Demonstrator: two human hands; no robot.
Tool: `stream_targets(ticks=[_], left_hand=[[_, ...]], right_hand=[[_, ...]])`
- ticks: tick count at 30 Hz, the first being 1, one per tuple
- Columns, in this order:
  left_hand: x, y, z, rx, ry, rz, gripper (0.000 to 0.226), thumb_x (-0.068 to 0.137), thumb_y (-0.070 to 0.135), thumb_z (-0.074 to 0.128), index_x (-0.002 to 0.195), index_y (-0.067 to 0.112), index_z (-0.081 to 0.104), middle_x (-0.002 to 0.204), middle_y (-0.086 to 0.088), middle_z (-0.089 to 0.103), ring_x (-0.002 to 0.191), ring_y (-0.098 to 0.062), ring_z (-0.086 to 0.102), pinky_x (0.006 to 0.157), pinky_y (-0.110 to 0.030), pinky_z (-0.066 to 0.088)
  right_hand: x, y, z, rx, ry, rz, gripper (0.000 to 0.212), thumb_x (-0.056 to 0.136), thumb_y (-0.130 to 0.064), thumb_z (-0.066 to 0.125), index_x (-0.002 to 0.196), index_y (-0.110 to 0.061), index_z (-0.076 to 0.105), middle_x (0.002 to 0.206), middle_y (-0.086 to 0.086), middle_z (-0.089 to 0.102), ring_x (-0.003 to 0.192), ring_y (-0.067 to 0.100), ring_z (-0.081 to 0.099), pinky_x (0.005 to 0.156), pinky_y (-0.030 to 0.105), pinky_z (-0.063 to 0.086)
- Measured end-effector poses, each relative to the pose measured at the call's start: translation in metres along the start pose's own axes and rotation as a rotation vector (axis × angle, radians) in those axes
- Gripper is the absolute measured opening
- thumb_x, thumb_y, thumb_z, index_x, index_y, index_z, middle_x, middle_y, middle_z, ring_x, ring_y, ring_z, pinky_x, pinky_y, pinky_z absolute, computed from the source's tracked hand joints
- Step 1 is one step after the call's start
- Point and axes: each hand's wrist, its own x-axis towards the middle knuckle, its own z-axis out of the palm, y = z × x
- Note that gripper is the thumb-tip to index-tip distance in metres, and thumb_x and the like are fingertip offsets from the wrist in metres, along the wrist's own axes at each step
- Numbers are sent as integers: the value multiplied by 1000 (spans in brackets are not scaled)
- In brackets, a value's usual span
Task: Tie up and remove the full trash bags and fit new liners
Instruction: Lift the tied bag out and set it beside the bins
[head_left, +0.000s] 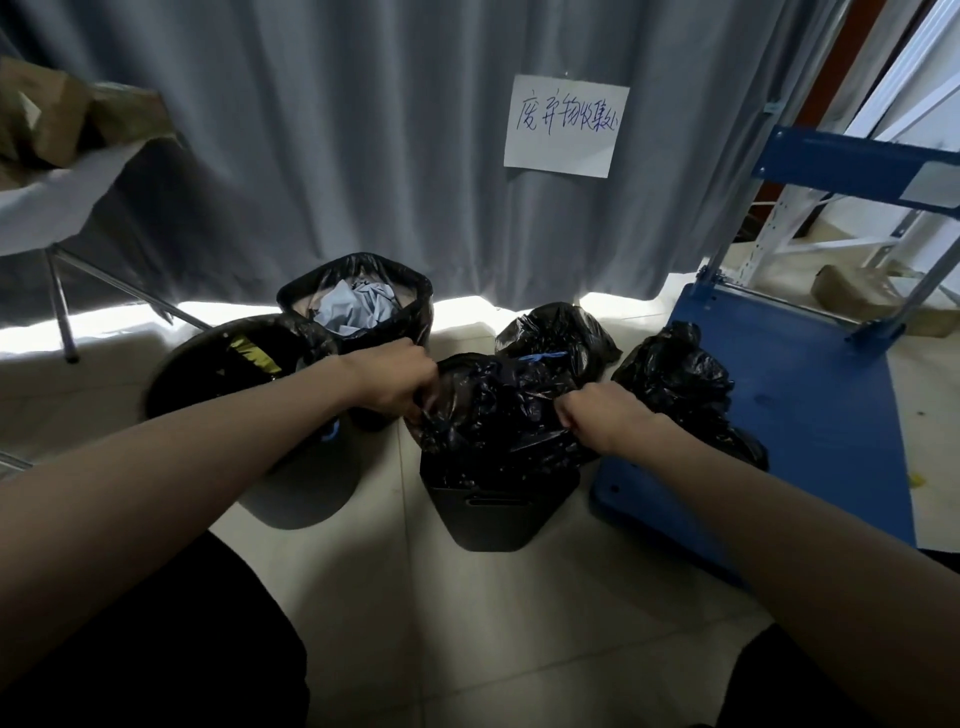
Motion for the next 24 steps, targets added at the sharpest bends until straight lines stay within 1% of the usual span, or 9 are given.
stream_targets(ticks=[4, 6, 9, 11, 14, 17, 20, 22, 24], left_hand=[[-11, -16, -1, 56, -49, -109, 23, 79, 33, 68, 101, 27, 71, 97, 5, 70, 93, -18, 64, 81, -29, 44], [-10, -17, 1, 115, -72, -148, 34, 76, 43, 68, 106, 28, 66, 104, 5, 67, 98, -18, 63, 89, -32, 43], [0, -2, 4, 172, -65, -88, 75, 69, 61, 70, 133, 29, 46, 124, 7, 53, 116, -17, 52, 99, -35, 33], [9, 18, 3, 155, -17, 5, 82, 68, 69, 67, 137, 30, 42, 129, 7, 48, 121, -16, 46, 97, -34, 31], [25, 41, 7, 56, -58, 56, 71, 73, 68, 65, 132, 32, 49, 126, 4, 55, 120, -17, 47, 95, -34, 32], [31, 47, 11, 83, -98, 99, 43, 80, 50, 67, 118, 32, 60, 114, 2, 63, 112, -19, 55, 97, -34, 35], [31, 42, 4, -111, 27, 90, 14, 84, 33, 66, 96, 25, 66, 90, 2, 67, 89, -19, 61, 81, -31, 44], [31, 35, -2, -311, 136, 16, 11, 88, 20, 61, 97, 17, 63, 91, -2, 67, 86, -21, 60, 81, -35, 47], [32, 27, -6, -420, 246, -47, 14, 87, 11, 57, 101, 13, 59, 94, -6, 66, 87, -24, 60, 82, -35, 47]], right_hand=[[-9, 18, 7, -15, 2, 174, 20, 91, -7, 50, 108, -15, 57, 108, 11, 63, 105, 33, 59, 83, 37, 37], [-9, 19, 9, 5, -26, 226, 16, 91, -8, 52, 105, -14, 57, 110, 12, 63, 106, 33, 58, 90, 40, 39], [-6, 12, 9, 27, -16, 230, 15, 91, -9, 53, 104, -14, 58, 112, 11, 61, 111, 32, 53, 92, 41, 39], [-2, 4, 7, 41, 31, 197, 19, 91, -10, 53, 108, -14, 59, 116, 10, 57, 113, 31, 51, 92, 41, 40], [4, -9, 2, 143, 52, 135, 18, 90, -9, 53, 106, -16, 57, 116, 9, 51, 111, 31, 50, 93, 43, 43], [8, -17, 2, 195, 14, 149, 12, 90, -14, 56, 102, -16, 59, 118, 9, 44, 114, 32, 44, 96, 48, 43], [10, -12, 3, 290, 35, 173, 16, 95, -23, 51, 99, -15, 64, 116, 8, 42, 112, 33, 46, 97, 49, 44], [12, -9, -1, 525, 70, 131, 19, 93, -24, 51, 89, -16, 68, 106, 3, 51, 100, 28, 58, 93, 44, 49], [14, -12, -10, 682, 74, 97, 28, 88, -42, 52, 77, -22, 68, 89, 0, 63, 88, 22, 63, 84, 43, 53]])
